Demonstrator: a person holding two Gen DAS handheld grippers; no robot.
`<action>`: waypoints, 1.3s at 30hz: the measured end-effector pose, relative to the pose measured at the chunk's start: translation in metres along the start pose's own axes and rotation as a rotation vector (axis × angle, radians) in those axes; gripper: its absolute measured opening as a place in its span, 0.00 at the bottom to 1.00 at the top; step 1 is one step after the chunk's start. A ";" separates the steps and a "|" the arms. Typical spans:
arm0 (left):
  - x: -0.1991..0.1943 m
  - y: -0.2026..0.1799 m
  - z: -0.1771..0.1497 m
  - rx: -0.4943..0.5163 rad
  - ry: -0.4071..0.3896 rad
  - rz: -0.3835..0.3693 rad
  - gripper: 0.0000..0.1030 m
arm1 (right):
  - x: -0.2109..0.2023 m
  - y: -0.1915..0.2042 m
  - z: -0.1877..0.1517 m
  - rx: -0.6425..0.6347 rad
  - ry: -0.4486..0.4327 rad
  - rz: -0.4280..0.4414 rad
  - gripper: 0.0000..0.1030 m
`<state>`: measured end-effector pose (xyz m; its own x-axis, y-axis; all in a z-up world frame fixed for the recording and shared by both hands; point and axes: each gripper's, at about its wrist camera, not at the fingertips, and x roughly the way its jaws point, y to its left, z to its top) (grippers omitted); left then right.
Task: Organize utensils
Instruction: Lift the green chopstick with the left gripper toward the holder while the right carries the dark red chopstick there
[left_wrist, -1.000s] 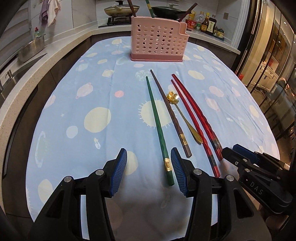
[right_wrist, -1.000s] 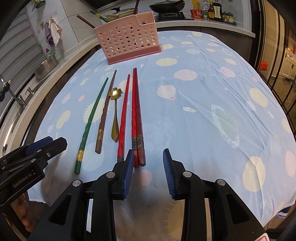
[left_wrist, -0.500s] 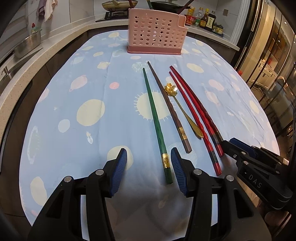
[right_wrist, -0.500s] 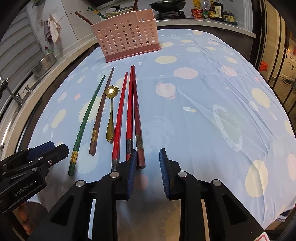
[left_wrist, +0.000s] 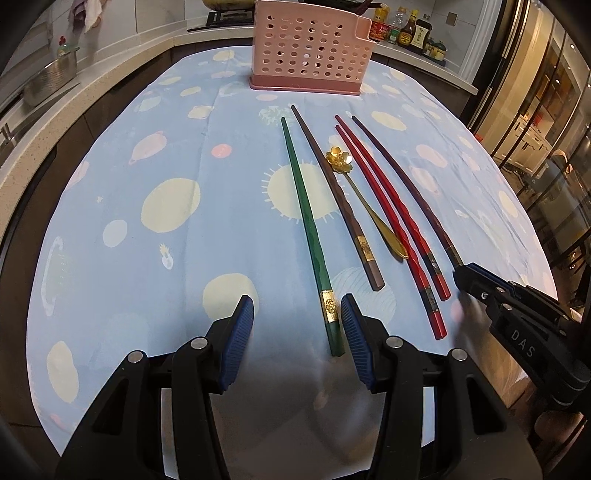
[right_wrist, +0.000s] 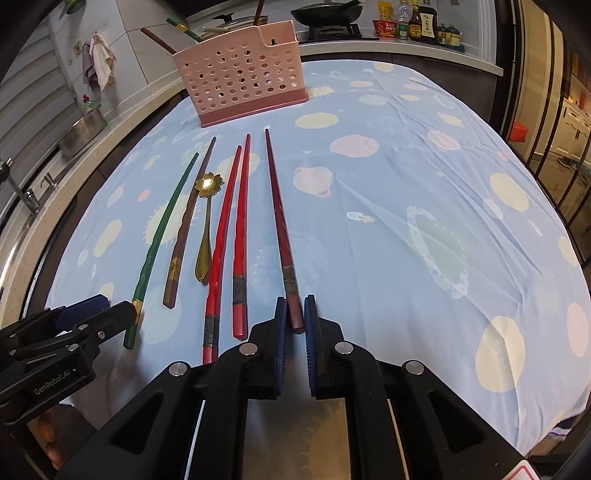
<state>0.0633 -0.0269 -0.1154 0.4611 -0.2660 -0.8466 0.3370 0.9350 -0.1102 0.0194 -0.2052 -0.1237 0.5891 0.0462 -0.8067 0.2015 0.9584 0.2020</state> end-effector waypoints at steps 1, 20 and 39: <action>0.000 -0.001 -0.001 0.002 -0.001 0.001 0.45 | 0.000 0.000 0.000 0.002 0.000 0.001 0.08; -0.026 0.004 0.002 -0.002 -0.036 -0.051 0.07 | -0.026 -0.001 0.001 0.018 -0.045 0.043 0.07; -0.125 0.023 0.121 -0.044 -0.357 -0.035 0.07 | -0.144 -0.002 0.120 0.044 -0.406 0.169 0.07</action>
<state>0.1125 -0.0010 0.0504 0.7103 -0.3559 -0.6073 0.3253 0.9311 -0.1652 0.0283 -0.2472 0.0593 0.8746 0.0780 -0.4785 0.1042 0.9336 0.3427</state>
